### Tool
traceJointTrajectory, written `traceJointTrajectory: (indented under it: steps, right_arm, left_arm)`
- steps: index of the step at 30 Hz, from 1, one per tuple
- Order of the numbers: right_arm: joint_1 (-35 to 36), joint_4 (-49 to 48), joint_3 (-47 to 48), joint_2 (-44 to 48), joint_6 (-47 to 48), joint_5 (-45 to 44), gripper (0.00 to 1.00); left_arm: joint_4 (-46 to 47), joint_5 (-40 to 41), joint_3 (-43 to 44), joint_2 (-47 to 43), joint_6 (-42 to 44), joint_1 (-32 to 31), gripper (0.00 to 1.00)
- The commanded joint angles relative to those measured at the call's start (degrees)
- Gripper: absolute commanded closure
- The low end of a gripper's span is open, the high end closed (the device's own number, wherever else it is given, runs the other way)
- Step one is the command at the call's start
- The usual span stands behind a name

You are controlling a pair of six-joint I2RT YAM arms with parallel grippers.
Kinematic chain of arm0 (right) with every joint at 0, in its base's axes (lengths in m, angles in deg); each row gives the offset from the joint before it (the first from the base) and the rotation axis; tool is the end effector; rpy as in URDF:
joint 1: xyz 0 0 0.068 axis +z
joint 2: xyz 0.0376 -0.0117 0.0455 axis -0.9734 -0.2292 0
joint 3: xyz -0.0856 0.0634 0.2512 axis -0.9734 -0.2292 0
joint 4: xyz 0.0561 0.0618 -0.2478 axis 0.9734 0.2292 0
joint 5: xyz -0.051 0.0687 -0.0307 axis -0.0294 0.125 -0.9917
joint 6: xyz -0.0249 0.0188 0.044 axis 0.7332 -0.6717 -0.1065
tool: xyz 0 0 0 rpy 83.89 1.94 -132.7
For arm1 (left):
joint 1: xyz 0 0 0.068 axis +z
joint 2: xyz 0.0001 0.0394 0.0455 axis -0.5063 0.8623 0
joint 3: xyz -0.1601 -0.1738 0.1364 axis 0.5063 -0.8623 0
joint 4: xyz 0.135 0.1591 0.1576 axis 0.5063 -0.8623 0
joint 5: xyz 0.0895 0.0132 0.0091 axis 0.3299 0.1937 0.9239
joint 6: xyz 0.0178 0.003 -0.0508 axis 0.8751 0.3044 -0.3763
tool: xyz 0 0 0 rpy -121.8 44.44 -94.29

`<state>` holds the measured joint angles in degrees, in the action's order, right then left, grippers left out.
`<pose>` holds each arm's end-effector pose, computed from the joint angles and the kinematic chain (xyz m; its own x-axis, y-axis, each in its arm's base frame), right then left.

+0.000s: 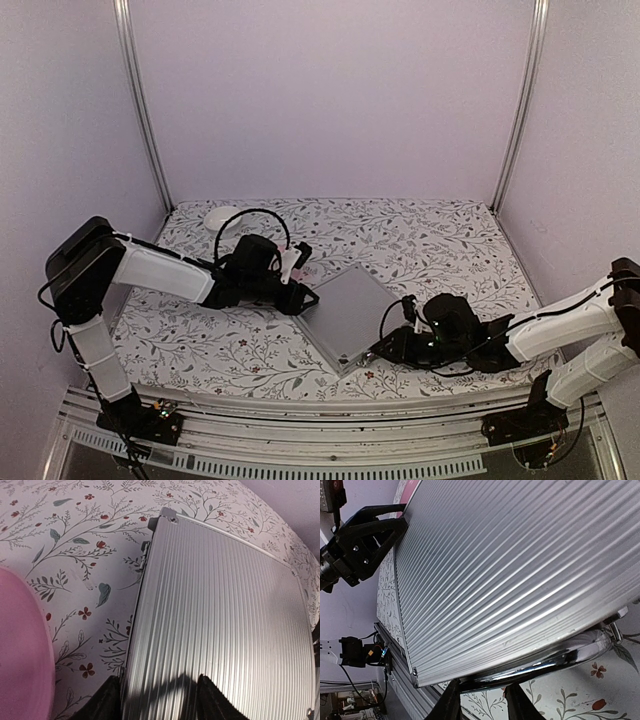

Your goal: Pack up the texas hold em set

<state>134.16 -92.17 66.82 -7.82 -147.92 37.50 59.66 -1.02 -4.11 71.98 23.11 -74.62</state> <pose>0.1329 0.2118 0.1406 -0.9105 0.1825 -0.3711 -0.1562 0.6791 0.7172 0.2567 -0.2594 0.1489 -0.6236 0.2866 -0.7273 0.6665 0.6812 -0.3030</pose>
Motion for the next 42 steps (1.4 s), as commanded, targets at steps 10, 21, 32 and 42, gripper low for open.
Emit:
traceJointTrajectory:
  steps: [10,21,32,42]
  right_arm:
    - [-0.81,-6.38,6.6,1.1,4.26,-2.23,0.7]
    - [-1.74,-4.43,7.1,0.97,4.58,-2.16,0.63]
    - [-2.45,-3.95,7.51,2.01,4.89,-1.99,0.56]
    - [-2.79,-2.9,9.75,2.49,6.21,-0.41,0.55]
  left_arm:
    - [-8.89,-7.95,-1.89,1.59,-1.94,-4.44,0.5]
    - [-9.54,-7.12,-1.71,1.26,-2.02,-4.37,0.49]
    - [-10.25,-6.42,-1.02,1.31,-1.87,-4.33,0.49]
    - [-10.59,-6.09,-0.49,1.35,-1.77,-4.37,0.49]
